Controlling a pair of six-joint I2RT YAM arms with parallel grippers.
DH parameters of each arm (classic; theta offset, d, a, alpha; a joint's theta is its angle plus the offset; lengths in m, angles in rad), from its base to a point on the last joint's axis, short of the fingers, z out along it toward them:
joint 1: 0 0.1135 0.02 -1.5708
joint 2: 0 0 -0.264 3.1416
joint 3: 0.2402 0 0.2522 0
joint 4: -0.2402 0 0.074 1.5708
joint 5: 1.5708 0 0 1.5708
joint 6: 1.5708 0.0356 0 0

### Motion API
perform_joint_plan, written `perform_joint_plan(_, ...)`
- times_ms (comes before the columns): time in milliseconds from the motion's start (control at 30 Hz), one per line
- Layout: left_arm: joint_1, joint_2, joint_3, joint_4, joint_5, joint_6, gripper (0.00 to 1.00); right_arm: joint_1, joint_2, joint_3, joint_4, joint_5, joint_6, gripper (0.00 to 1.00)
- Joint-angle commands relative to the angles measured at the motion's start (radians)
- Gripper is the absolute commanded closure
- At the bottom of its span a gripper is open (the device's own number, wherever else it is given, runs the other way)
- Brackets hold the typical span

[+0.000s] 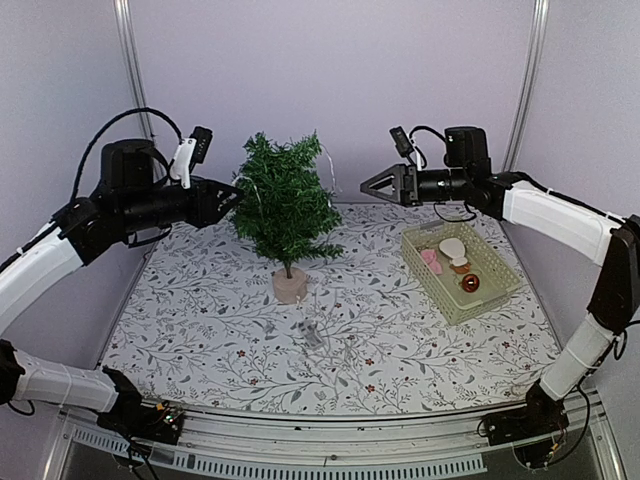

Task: Decorate the small christmas tree

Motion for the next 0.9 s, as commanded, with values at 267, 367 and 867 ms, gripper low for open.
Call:
perform_joint_plan(267,-0.286,-0.231,-0.438,0.324,-0.179,0.097,0.61,0.010,-0.229,-0.455,0.234,-0.026,-0.078,0.37)
perform_joint_plan(367,-0.417,-0.220,-0.550,0.414,-0.279,0.092,0.61,0.034,-0.251,-0.519,0.230,0.012,-0.142,0.39)
perform_joint_plan(867,-0.570,0.254,-0.687,0.931,-0.434,-0.073,0.64,0.047,-0.263,-0.538,0.204,0.015,-0.166,0.42)
